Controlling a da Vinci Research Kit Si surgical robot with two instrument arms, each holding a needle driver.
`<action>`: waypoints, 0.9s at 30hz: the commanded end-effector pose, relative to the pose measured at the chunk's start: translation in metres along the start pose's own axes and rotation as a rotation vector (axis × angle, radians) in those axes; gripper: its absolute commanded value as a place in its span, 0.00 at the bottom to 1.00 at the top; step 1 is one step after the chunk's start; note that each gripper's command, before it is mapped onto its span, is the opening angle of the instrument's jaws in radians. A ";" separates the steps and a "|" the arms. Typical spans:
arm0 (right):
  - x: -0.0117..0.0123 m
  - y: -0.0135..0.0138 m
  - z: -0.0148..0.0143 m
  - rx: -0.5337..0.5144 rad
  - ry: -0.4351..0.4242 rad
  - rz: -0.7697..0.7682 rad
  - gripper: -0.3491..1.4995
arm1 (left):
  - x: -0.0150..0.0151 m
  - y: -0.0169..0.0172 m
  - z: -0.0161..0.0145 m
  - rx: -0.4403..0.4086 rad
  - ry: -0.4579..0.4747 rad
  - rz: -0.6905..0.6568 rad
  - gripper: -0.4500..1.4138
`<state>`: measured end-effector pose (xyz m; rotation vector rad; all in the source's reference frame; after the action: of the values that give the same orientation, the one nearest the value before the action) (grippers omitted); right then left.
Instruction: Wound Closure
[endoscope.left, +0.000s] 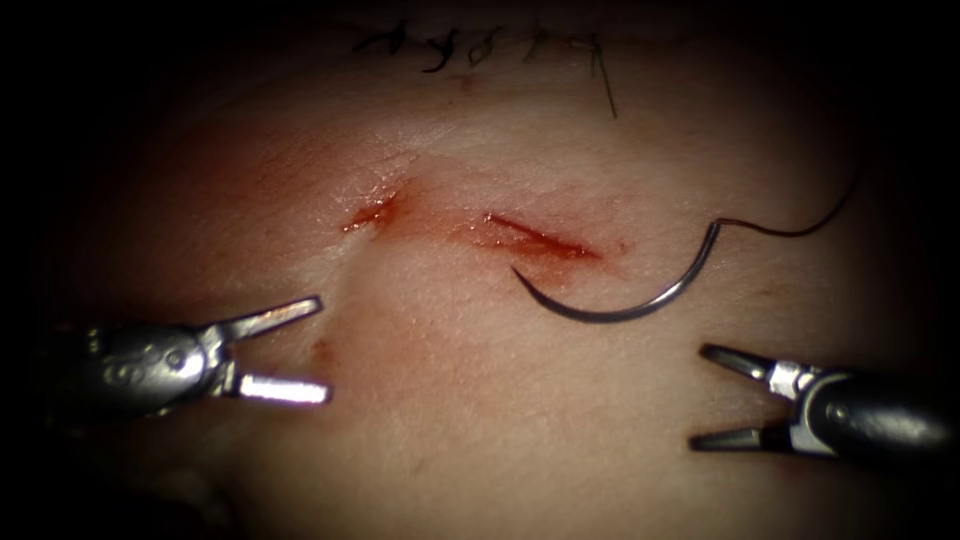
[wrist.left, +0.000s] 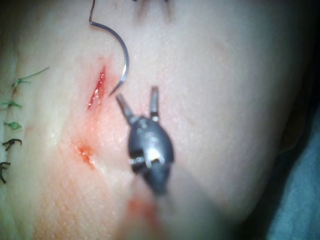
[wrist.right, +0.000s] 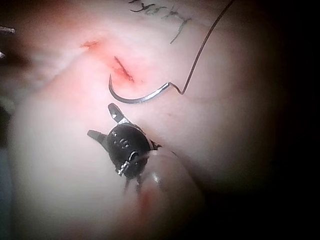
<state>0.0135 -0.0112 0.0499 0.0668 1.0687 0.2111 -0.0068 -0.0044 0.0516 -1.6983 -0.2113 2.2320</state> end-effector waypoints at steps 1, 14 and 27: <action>-0.0004 -0.0004 0.0007 0.002 0.003 0.002 0.76 | -0.0006 0.0004 0.0006 -0.002 0.001 -0.002 0.54; -0.0007 -0.0004 -0.0005 -0.010 0.002 0.009 0.81 | -0.0013 -0.0005 -0.0008 -0.008 -0.003 -0.006 0.54; 0.0003 0.0000 -0.0024 -0.010 0.026 0.025 0.84 | -0.0017 -0.0001 0.0045 0.015 -0.005 -0.006 0.53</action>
<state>0.0109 -0.0108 0.0479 0.0653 1.0895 0.2413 -0.0109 -0.0039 0.0539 -1.6770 -0.1944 2.2300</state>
